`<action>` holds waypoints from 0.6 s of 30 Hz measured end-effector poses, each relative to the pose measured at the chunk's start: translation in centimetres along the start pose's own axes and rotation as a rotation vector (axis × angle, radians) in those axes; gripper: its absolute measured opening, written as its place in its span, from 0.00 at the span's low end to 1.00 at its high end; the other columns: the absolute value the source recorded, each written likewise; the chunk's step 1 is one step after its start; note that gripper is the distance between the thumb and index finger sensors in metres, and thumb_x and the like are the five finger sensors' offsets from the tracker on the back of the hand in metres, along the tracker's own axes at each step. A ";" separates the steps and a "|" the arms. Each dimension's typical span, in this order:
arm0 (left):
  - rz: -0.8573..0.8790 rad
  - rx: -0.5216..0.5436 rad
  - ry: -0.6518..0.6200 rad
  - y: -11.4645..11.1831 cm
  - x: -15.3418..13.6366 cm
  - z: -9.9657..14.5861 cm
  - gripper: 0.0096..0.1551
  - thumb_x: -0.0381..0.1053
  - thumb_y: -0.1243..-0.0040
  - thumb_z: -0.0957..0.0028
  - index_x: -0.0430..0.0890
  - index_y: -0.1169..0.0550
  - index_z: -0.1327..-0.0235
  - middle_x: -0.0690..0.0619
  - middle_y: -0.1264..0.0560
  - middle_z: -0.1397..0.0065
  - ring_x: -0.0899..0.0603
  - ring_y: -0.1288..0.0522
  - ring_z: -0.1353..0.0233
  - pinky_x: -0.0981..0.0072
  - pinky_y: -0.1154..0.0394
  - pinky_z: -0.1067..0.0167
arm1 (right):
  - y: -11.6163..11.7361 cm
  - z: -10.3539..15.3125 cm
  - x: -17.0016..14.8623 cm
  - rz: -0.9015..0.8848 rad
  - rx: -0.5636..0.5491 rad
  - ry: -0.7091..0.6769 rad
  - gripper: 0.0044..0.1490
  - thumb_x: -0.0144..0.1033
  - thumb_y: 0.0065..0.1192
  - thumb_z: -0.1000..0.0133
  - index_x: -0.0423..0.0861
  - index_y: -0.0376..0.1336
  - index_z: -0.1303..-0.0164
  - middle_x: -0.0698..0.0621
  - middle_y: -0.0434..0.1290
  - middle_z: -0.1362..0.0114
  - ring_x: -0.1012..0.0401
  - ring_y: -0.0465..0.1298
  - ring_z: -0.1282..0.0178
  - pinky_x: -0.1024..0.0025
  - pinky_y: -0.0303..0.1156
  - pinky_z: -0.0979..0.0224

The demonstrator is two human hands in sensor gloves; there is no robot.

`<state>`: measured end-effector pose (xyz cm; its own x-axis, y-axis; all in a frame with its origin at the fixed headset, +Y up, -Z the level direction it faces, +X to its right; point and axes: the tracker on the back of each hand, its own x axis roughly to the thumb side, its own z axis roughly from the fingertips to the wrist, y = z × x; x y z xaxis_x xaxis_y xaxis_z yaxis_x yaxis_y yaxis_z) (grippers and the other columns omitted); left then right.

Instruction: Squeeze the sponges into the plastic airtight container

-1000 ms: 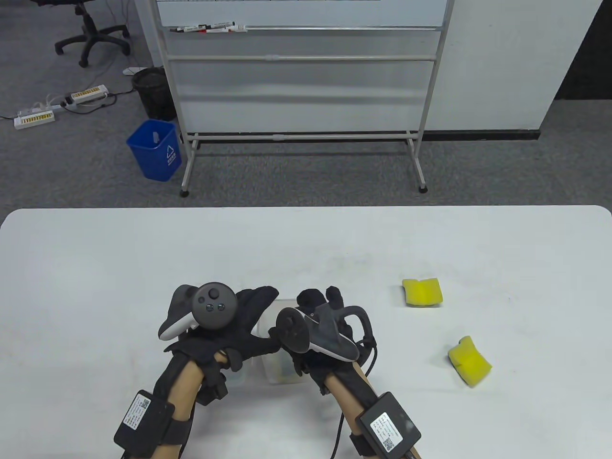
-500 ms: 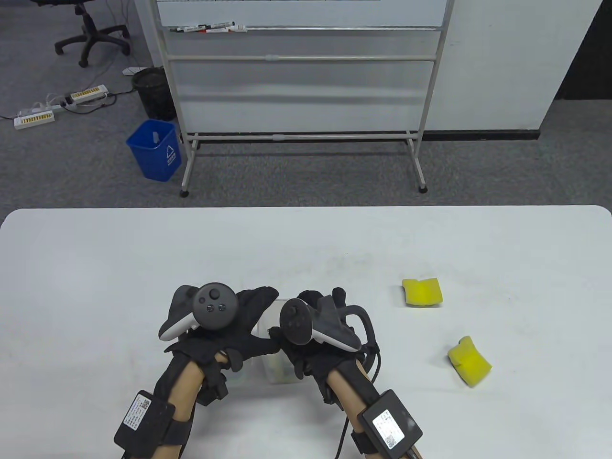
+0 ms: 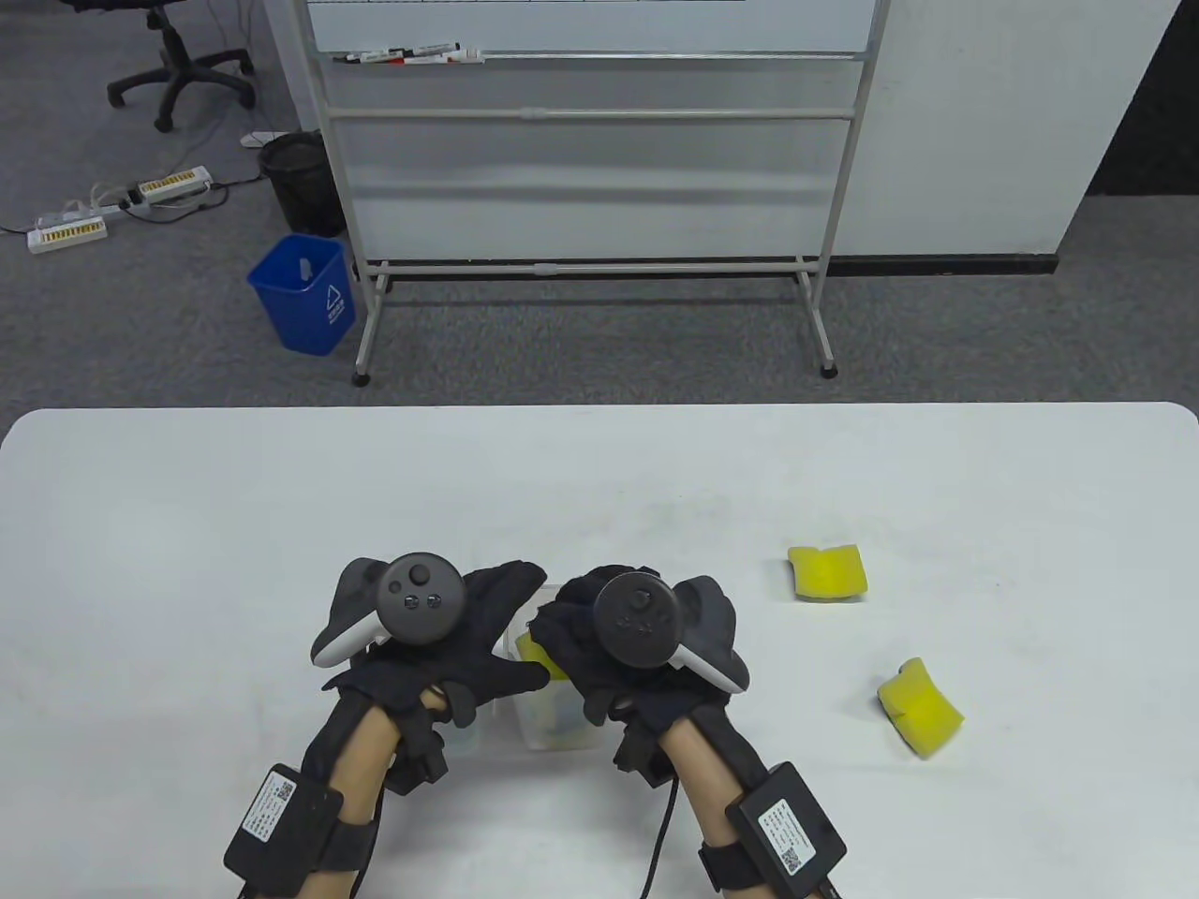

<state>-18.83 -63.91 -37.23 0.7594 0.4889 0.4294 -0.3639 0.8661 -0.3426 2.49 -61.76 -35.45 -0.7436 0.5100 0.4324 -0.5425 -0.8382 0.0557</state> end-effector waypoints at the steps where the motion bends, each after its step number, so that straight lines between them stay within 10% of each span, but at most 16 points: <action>1: -0.001 0.000 0.000 0.0 0.0 0.0 0.59 0.71 0.35 0.54 0.53 0.50 0.17 0.48 0.49 0.10 0.31 0.48 0.13 0.28 0.45 0.23 | -0.3 0.1 -0.2 -0.044 -0.008 0.000 0.42 0.63 0.49 0.47 0.48 0.77 0.38 0.47 0.76 0.26 0.47 0.70 0.22 0.33 0.57 0.21; 9: -0.007 -0.001 -0.005 0.0 0.0 0.0 0.58 0.71 0.35 0.53 0.53 0.50 0.18 0.47 0.49 0.10 0.31 0.49 0.13 0.28 0.45 0.23 | -6.3 2.3 -2.7 -0.164 -0.250 0.073 0.41 0.63 0.55 0.47 0.47 0.76 0.35 0.46 0.77 0.27 0.46 0.73 0.25 0.35 0.60 0.22; 18: 0.001 0.013 -0.022 0.3 -0.1 0.1 0.56 0.72 0.39 0.52 0.53 0.50 0.17 0.46 0.52 0.10 0.31 0.51 0.13 0.27 0.46 0.23 | -9.8 4.9 -9.8 0.093 -0.326 0.538 0.42 0.61 0.59 0.45 0.50 0.68 0.24 0.44 0.71 0.20 0.45 0.69 0.20 0.35 0.57 0.21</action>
<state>-19.11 -63.74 -37.26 0.7472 0.4917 0.4470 -0.3718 0.8669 -0.3321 17.00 -59.46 -35.81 -0.8396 0.5349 -0.0950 -0.4944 -0.8248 -0.2741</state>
